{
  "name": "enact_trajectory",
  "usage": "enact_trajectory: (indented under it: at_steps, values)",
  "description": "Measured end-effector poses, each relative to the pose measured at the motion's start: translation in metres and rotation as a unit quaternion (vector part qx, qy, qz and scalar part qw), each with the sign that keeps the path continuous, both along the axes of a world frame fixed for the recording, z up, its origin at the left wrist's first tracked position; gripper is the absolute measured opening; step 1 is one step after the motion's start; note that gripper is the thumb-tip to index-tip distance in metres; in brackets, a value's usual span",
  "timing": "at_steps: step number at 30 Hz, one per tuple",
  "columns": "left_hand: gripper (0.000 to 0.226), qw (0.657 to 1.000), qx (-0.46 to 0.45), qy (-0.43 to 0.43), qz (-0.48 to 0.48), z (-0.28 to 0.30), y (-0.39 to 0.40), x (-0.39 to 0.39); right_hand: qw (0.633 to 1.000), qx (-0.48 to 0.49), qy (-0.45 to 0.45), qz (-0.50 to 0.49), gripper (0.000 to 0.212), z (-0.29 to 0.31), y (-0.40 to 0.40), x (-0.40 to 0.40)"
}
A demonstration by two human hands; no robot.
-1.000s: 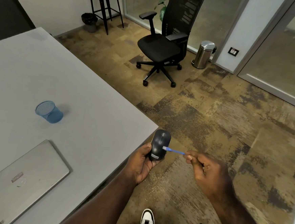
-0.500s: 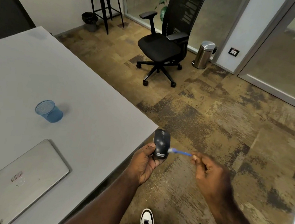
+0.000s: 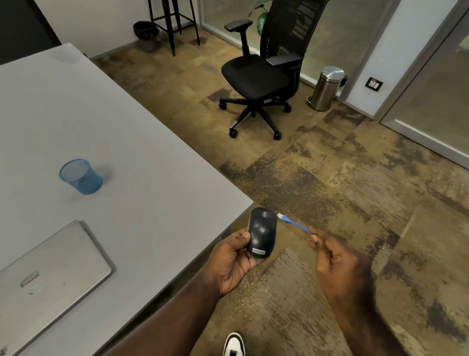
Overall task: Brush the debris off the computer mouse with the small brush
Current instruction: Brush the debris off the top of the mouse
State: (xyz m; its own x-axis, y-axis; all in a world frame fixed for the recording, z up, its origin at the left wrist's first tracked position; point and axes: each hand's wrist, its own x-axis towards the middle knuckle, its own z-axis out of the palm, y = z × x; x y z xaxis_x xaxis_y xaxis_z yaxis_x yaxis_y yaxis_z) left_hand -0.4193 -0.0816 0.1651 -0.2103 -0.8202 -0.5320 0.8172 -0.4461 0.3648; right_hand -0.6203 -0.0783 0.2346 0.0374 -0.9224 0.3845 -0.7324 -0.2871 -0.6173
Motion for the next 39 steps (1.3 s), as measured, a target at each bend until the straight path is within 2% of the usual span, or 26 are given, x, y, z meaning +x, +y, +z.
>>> enact_trajectory:
  at_steps: [3, 9, 13, 16, 21, 23, 27, 30, 34, 37, 39]
  values:
    - [0.032, 1.0, -0.006, -0.009, 0.003, 0.0, 0.0, 0.002, 0.996, 0.005, 0.036, 0.077, 0.017, -0.001, 0.004, 0.002]
    - [0.036, 1.0, 0.014, 0.0, 0.025, -0.002, 0.002, 0.006, 0.994, 0.01, -0.023, 0.107, 0.018, 0.004, 0.002, 0.003]
    - [0.04, 1.0, 0.016, -0.011, 0.022, 0.003, 0.001, 0.006, 0.997, 0.018, 0.012, 0.071, 0.025, 0.004, -0.006, 0.013]
    - [0.042, 1.0, 0.011, -0.017, 0.022, 0.005, 0.002, 0.008, 0.999, 0.005, -0.01, 0.037, 0.03, 0.006, -0.017, 0.014]
    - [0.033, 0.999, -0.019, -0.047, 0.006, 0.012, 0.003, 0.011, 0.99, -0.001, 0.039, 0.137, 0.038, 0.008, -0.017, 0.032]
    - [0.035, 0.999, -0.02, -0.046, 0.008, 0.015, 0.003, 0.012, 0.993, -0.003, 0.054, 0.107, 0.037, 0.008, -0.023, 0.035]
    - [0.037, 0.999, -0.017, -0.048, 0.016, 0.021, 0.003, 0.016, 0.999, -0.004, 0.029, 0.045, 0.03, 0.012, -0.042, 0.032]
    - [0.044, 0.999, -0.002, -0.04, 0.035, 0.023, 0.002, 0.021, 0.995, 0.009, 0.065, 0.076, 0.028, 0.013, -0.042, 0.033]
    - [0.036, 0.997, 0.004, -0.044, 0.059, 0.026, 0.004, 0.032, 0.989, 0.031, 0.068, 0.131, 0.021, 0.008, -0.039, 0.03]
    - [0.034, 0.994, 0.016, -0.048, 0.095, 0.023, 0.009, 0.047, 0.982, 0.018, 0.103, 0.158, 0.016, 0.003, -0.038, 0.029]
    - [0.033, 0.992, 0.021, -0.041, 0.121, 0.024, 0.012, 0.059, 0.985, 0.051, 0.066, 0.15, 0.017, -0.002, -0.037, 0.034]
